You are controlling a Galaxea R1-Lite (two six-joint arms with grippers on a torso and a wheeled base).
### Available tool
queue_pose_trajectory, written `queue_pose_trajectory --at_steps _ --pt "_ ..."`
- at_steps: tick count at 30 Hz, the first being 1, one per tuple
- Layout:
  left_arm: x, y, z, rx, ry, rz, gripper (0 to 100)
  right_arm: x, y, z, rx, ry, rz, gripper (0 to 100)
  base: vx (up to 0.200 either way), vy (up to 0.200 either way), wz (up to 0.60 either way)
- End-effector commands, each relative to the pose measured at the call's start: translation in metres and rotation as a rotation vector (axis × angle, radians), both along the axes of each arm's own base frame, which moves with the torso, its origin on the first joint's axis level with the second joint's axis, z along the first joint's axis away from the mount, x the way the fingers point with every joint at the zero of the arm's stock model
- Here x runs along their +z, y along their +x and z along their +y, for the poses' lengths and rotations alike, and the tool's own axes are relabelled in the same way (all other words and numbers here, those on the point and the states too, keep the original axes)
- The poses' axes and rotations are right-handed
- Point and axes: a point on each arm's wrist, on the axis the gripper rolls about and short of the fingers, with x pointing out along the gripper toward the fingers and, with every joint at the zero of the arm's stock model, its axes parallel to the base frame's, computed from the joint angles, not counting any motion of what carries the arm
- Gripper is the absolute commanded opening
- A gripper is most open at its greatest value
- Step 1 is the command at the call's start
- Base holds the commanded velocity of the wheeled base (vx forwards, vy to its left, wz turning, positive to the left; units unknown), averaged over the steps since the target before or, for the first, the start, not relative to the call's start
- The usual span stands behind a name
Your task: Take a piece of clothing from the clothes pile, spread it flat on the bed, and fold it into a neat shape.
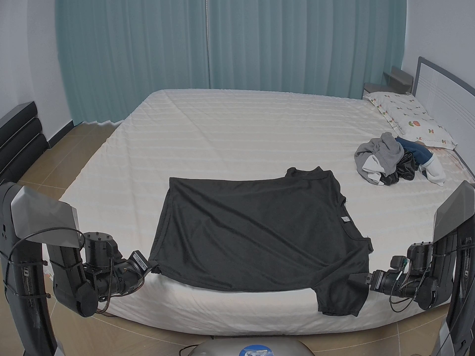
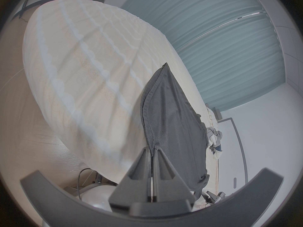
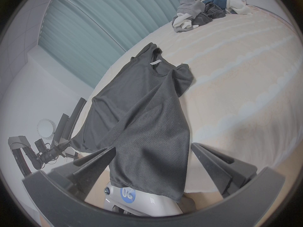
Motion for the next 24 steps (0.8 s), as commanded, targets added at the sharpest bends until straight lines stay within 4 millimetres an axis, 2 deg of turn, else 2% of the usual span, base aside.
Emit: queue_pose_trajectory --at_steps 1,6,7,13,19,24 --pt "0.0 0.0 0.0 0.0 0.0 0.001 0 -0.004 0.0 0.001 0.003 0.001 0.01 100 0.0 0.0 0.0" --pt "0.0 0.0 0.0 0.0 0.0 0.001 0 -0.006 0.006 0.001 0.0 -0.002 -0.006 100 0.0 0.0 0.0" --pt "0.0 0.0 0.0 0.0 0.0 0.001 0 -0.007 0.007 0.001 -0.004 -0.005 -0.006 0 0.0 0.0 0.0" --pt "0.0 0.0 0.0 0.001 -0.002 0.0 0 -0.005 0.001 -0.001 -0.006 -0.012 0.004 0 0.0 0.0 0.0" --pt "0.0 0.0 0.0 0.002 -0.001 0.002 0 -0.003 -0.006 -0.013 -0.029 -0.028 0.01 0 0.0 0.0 0.0" --pt "-0.001 -0.002 0.001 0.006 0.009 0.006 0 0.011 -0.019 -0.02 -0.037 -0.002 0.007 0 0.0 0.0 0.0"
